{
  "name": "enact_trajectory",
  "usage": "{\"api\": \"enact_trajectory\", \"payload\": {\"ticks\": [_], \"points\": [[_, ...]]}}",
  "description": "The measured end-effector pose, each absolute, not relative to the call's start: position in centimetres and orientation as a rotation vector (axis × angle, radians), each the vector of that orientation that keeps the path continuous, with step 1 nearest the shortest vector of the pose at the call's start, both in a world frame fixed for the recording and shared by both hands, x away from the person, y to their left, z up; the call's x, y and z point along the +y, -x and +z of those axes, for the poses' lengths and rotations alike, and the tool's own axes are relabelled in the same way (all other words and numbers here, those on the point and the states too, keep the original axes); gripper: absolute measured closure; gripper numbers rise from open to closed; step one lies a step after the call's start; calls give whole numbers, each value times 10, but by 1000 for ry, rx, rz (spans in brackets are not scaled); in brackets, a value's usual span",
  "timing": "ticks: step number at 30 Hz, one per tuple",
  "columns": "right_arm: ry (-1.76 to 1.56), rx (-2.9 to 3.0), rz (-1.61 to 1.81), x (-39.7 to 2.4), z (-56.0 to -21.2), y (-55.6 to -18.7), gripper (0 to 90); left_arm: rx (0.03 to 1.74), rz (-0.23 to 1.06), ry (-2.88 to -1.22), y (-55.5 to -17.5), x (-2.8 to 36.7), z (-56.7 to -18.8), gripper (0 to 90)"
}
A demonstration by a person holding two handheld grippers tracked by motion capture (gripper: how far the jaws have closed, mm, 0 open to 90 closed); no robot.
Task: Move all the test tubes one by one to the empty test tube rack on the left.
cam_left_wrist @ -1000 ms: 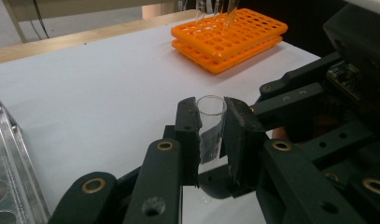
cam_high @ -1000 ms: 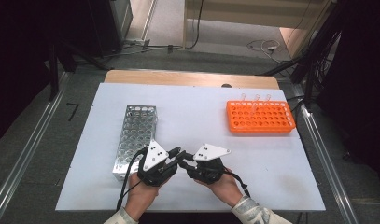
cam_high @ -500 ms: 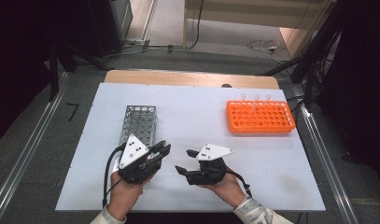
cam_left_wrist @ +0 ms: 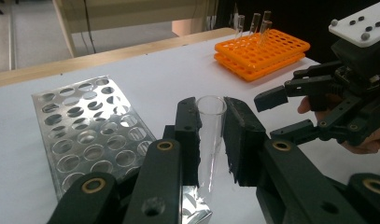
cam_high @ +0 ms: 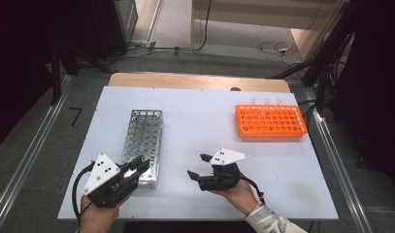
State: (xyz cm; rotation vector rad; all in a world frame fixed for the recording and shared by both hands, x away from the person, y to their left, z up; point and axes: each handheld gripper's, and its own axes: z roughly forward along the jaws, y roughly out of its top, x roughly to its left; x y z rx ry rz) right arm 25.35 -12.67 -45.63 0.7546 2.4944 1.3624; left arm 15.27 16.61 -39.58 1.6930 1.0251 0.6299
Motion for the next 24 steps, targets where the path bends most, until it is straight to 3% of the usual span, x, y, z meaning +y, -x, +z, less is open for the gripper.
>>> {"api": "enact_trajectory", "payload": {"ticks": [24], "points": [[-754,2491,1346,-127,-457,-253,289,1118,647,-1740,-166,162,-430,750]]}}
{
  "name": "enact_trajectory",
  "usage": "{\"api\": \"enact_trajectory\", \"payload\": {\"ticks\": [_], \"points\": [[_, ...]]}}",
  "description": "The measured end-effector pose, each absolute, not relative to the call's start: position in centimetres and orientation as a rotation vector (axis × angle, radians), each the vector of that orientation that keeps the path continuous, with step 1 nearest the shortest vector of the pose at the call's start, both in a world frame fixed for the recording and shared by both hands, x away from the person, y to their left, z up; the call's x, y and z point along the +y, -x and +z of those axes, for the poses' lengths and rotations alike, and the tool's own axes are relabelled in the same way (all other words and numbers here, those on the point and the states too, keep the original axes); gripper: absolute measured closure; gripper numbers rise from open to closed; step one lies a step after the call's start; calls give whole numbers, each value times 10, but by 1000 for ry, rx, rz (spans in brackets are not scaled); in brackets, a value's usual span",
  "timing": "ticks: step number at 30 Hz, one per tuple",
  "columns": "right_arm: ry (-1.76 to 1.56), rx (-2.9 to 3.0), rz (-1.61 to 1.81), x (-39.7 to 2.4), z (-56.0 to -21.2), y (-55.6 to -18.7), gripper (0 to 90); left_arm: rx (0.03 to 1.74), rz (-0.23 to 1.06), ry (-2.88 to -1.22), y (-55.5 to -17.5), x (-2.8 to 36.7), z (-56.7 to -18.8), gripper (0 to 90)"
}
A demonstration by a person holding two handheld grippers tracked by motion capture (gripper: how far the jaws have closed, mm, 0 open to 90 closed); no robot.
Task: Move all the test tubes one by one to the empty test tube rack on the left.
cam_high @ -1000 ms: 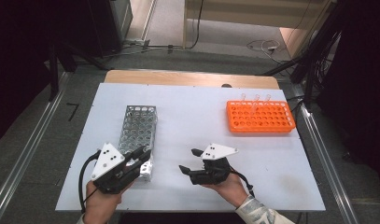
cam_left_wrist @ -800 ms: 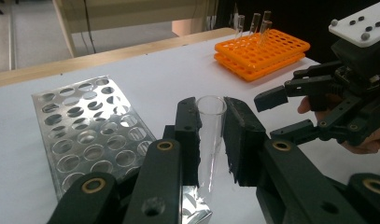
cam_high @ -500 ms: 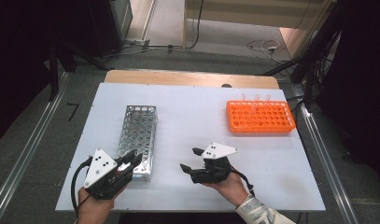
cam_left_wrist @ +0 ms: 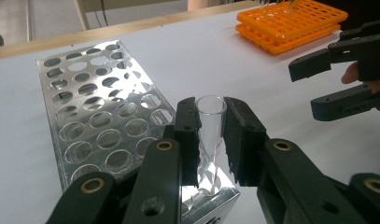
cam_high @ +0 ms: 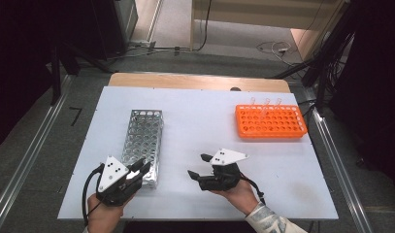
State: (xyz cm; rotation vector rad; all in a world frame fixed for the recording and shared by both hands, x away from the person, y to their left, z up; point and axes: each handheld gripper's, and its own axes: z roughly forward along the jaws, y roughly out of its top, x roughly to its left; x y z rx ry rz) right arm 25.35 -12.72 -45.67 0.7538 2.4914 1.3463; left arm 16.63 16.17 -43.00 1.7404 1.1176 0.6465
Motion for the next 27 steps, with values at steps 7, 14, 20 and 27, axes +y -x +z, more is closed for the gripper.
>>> {"api": "enact_trajectory", "payload": {"ticks": [7,14,20,27], "points": [[-755,2491,1348,-128,-457,-254,289,1140,622,-1767,-168,159,-439,743],[-752,2492,1348,-128,-457,-254,290,1146,614,-1765,-168,159,-441,662],[-759,2485,1354,-129,-456,-254,291,1140,606,-1748,-167,159,-437,572],[-759,2474,1352,-131,-454,-255,291,1121,594,-1722,-167,159,-428,462]]}}
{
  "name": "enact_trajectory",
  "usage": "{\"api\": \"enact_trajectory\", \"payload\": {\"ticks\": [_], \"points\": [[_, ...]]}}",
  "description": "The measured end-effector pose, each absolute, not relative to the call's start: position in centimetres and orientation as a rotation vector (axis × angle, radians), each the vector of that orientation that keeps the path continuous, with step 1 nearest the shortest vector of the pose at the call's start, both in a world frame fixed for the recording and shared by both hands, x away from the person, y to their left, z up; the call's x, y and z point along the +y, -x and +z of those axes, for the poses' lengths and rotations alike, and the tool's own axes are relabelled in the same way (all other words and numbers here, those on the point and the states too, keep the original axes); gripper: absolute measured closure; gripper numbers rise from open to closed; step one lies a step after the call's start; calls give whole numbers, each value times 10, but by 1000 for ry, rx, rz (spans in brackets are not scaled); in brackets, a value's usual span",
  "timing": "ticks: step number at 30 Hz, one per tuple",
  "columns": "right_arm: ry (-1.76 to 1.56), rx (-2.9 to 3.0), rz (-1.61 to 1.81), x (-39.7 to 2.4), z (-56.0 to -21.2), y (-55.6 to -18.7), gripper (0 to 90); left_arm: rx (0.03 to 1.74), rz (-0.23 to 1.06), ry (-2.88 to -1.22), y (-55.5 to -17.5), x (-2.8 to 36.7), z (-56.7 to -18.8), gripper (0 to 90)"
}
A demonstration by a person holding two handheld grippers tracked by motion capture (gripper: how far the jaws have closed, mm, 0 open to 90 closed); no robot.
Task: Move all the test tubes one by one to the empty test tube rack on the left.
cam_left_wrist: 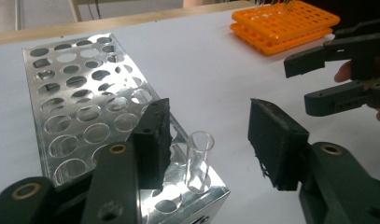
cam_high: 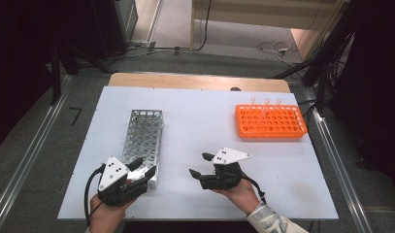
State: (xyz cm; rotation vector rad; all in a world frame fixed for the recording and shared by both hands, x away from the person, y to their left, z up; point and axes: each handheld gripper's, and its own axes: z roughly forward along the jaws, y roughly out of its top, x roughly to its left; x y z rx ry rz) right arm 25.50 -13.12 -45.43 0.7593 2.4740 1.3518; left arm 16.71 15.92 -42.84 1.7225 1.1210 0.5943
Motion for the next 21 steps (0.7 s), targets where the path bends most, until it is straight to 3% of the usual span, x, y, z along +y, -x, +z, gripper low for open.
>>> {"api": "enact_trajectory", "payload": {"ticks": [12,21], "points": [[-855,2388,1372,-158,-443,-267,287,1099,595,-1703,-179,154,-413,208],[-958,2277,1371,-191,-433,-282,288,1136,577,-1662,-198,168,-408,167]]}}
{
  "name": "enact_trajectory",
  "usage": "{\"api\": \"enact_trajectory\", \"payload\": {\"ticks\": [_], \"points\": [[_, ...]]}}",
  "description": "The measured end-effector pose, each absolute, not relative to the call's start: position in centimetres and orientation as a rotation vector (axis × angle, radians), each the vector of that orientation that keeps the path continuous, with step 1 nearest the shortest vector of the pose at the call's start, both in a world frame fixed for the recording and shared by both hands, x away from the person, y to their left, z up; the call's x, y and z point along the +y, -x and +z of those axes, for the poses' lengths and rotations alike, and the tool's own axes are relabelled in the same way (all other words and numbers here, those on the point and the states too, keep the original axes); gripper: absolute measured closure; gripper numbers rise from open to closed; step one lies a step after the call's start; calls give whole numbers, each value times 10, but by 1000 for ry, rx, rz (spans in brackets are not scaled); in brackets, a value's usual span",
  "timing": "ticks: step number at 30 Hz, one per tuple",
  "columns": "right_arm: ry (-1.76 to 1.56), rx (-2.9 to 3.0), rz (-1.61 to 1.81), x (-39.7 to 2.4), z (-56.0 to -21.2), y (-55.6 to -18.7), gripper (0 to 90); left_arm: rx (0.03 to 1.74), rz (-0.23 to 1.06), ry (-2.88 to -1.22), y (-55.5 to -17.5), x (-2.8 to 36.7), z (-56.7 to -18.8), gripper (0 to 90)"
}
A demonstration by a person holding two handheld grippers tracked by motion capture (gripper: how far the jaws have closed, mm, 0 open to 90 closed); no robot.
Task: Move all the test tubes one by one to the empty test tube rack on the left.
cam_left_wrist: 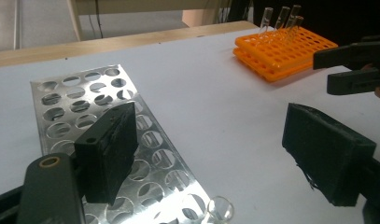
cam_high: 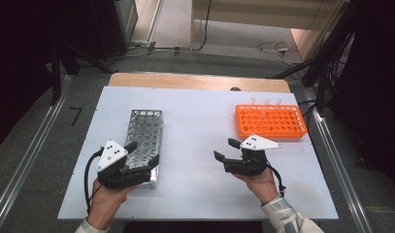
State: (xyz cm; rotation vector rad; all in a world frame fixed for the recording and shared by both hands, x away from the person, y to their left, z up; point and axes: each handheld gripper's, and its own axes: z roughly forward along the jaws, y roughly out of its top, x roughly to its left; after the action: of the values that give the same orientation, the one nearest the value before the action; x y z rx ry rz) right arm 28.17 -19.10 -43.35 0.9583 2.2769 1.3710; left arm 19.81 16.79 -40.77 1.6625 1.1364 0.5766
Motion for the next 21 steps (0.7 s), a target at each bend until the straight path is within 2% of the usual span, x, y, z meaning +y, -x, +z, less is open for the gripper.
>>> {"api": "enact_trajectory", "payload": {"ticks": [11,21], "points": [[-1101,2139,1335,-236,-426,-301,285,1188,681,-1634,-210,186,-408,163],[-1201,2034,1239,-271,-431,-320,285,1226,725,-1597,-210,193,-409,112]]}}
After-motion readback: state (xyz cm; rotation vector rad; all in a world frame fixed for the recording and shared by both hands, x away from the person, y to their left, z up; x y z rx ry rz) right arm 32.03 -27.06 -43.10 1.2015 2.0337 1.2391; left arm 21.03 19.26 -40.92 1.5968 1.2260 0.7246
